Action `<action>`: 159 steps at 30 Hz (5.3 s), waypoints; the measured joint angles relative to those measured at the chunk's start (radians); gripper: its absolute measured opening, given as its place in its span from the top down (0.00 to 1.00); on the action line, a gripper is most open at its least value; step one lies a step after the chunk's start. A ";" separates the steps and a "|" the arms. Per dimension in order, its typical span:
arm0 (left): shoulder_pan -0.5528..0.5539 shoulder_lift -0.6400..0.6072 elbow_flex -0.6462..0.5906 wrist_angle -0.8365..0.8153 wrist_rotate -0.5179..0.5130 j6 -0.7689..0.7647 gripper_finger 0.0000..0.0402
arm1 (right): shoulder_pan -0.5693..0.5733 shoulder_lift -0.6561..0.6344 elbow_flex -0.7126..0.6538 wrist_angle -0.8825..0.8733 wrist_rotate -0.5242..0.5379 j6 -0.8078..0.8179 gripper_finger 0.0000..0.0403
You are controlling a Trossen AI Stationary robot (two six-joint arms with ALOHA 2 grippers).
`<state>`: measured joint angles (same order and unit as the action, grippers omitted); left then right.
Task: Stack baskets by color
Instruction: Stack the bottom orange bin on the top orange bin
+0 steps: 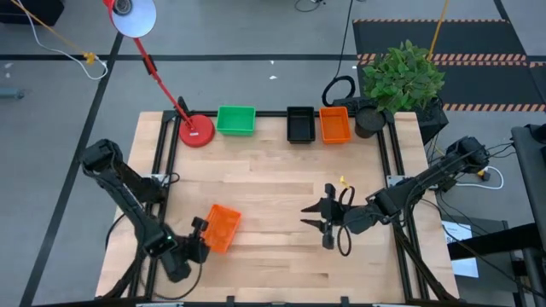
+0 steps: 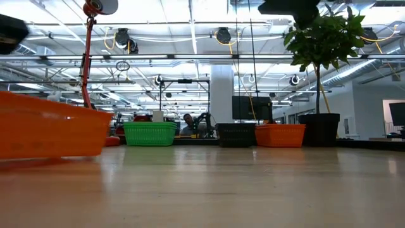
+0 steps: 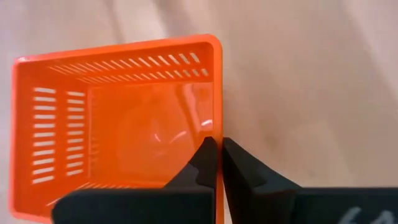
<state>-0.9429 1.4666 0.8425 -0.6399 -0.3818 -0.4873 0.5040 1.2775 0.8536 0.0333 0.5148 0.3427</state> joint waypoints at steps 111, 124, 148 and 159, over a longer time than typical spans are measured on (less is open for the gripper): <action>0.459 0.142 0.159 0.192 -0.311 0.137 0.77 | -0.419 -0.276 0.137 -0.656 -0.157 -0.827 0.99; 0.586 0.142 0.062 0.485 -0.128 0.300 0.77 | -0.736 -0.503 0.088 -0.656 -0.316 -1.165 0.99; 0.554 0.143 0.029 0.563 -0.105 0.311 0.77 | -1.297 -0.331 0.088 -0.652 -0.755 -1.275 0.98; 0.546 0.143 0.029 0.563 -0.105 0.322 0.77 | -1.376 -0.302 -0.003 -0.586 -0.808 -1.377 0.98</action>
<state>-0.3965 1.6093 0.8715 -0.0769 -0.4870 -0.1658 -0.8721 0.9751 0.8506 -0.5528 -0.2932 -1.0343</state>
